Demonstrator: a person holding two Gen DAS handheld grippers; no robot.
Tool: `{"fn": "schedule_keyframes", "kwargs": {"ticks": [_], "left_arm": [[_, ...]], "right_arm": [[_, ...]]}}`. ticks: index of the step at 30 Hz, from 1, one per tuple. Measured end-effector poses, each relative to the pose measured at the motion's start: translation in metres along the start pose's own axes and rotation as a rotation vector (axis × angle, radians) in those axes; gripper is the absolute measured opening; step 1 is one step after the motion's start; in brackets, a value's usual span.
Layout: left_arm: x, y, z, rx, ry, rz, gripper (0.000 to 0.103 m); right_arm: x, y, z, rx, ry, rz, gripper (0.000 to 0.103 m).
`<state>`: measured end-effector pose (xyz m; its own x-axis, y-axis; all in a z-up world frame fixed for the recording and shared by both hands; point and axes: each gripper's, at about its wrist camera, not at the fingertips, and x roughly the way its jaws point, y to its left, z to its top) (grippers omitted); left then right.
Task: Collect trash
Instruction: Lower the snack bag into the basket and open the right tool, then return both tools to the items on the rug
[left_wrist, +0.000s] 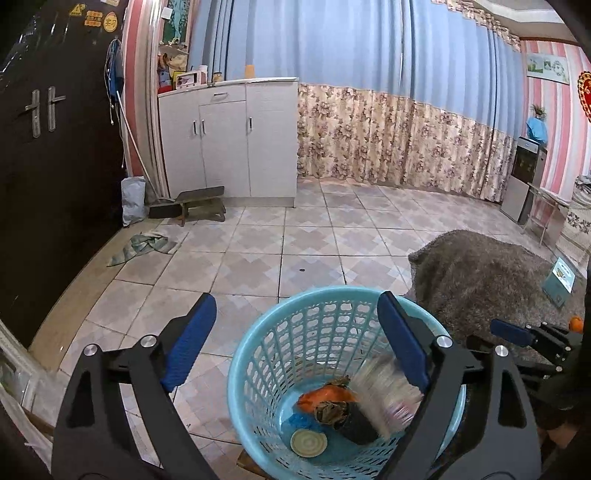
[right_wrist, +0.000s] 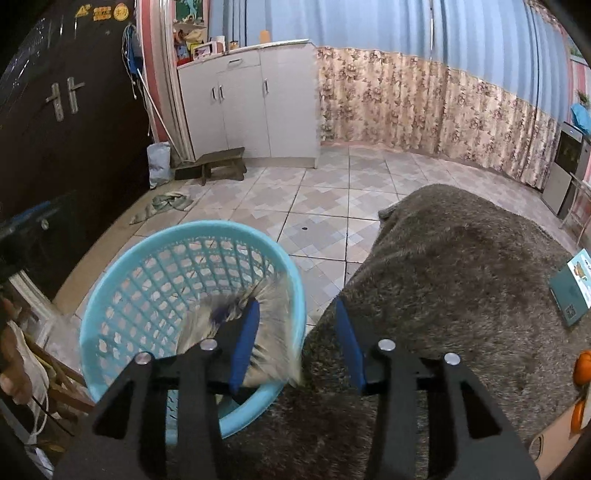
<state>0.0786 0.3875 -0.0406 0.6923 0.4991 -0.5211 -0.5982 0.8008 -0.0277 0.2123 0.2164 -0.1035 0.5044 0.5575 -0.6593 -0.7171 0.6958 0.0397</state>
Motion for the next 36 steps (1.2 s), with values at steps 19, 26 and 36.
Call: {"fn": "schedule_keyframes", "kwargs": {"ticks": [19, 26, 36], "left_arm": [[-0.033, -0.046, -0.001, -0.005, -0.008, -0.030, 0.094], [-0.055, -0.095, -0.006, 0.007, -0.021, -0.058, 0.097], [-0.087, -0.213, 0.006, 0.045, -0.045, -0.270, 0.097]], "right_arm": [[-0.069, -0.070, 0.000, 0.058, -0.142, -0.113, 0.090], [-0.118, -0.115, -0.009, 0.082, -0.213, -0.236, 0.093], [-0.208, -0.222, -0.037, 0.231, -0.218, -0.455, 0.093]]}}
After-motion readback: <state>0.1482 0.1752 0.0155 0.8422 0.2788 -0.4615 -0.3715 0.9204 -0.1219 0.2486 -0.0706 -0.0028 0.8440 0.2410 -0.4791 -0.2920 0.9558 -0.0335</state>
